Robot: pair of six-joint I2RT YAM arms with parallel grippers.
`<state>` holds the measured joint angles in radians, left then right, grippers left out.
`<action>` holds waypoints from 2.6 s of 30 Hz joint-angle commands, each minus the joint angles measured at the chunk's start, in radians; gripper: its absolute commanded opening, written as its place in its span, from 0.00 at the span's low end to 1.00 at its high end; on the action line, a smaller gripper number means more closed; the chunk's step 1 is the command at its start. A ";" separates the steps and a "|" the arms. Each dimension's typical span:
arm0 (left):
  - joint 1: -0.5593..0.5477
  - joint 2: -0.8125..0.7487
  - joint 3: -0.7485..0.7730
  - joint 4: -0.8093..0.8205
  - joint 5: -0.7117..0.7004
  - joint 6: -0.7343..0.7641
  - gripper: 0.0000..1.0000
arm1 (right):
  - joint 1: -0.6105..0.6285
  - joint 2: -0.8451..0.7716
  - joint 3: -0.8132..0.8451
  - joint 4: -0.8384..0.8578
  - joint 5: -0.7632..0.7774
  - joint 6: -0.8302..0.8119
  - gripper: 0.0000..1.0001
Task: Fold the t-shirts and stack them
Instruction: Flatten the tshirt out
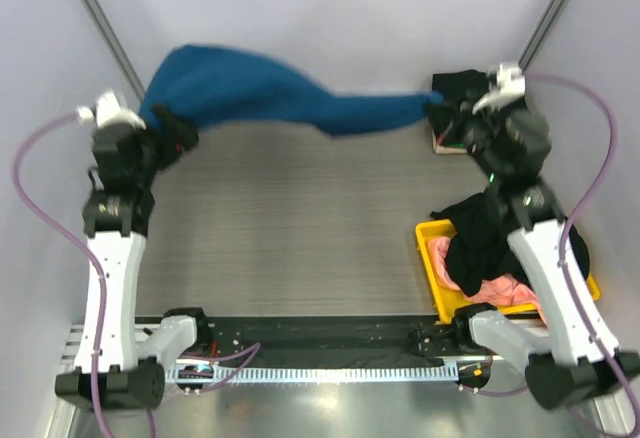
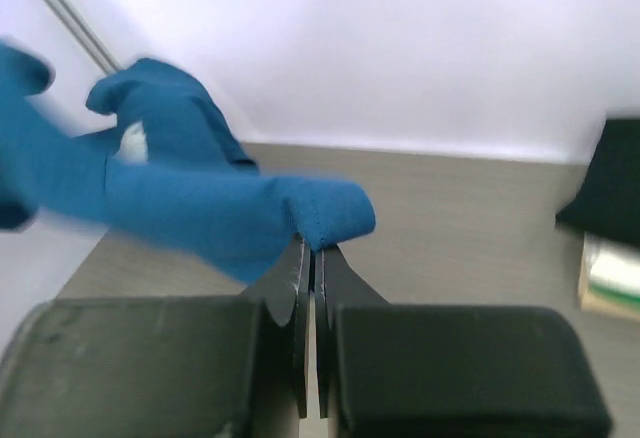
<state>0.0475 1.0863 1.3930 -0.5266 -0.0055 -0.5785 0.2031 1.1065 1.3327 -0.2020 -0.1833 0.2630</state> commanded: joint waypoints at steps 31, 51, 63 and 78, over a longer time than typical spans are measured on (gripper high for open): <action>-0.123 0.053 -0.658 0.049 -0.149 -0.238 0.73 | 0.283 -0.159 -0.727 0.095 0.308 0.257 0.01; -0.251 0.503 -0.445 0.120 -0.188 -0.195 0.19 | 0.282 -0.086 -0.736 0.122 0.338 0.197 0.01; -0.258 0.255 -0.204 -0.165 -0.270 -0.169 0.00 | 0.283 -0.165 -0.574 -0.016 0.403 0.157 0.01; -0.258 -0.218 0.167 -0.450 -0.386 -0.133 0.00 | 0.282 -0.428 -0.066 -0.251 0.403 -0.019 0.01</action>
<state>-0.2085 0.9329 1.4773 -0.9123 -0.3267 -0.7425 0.4808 0.7277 1.1862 -0.4290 0.2214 0.3225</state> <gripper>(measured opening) 0.008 0.039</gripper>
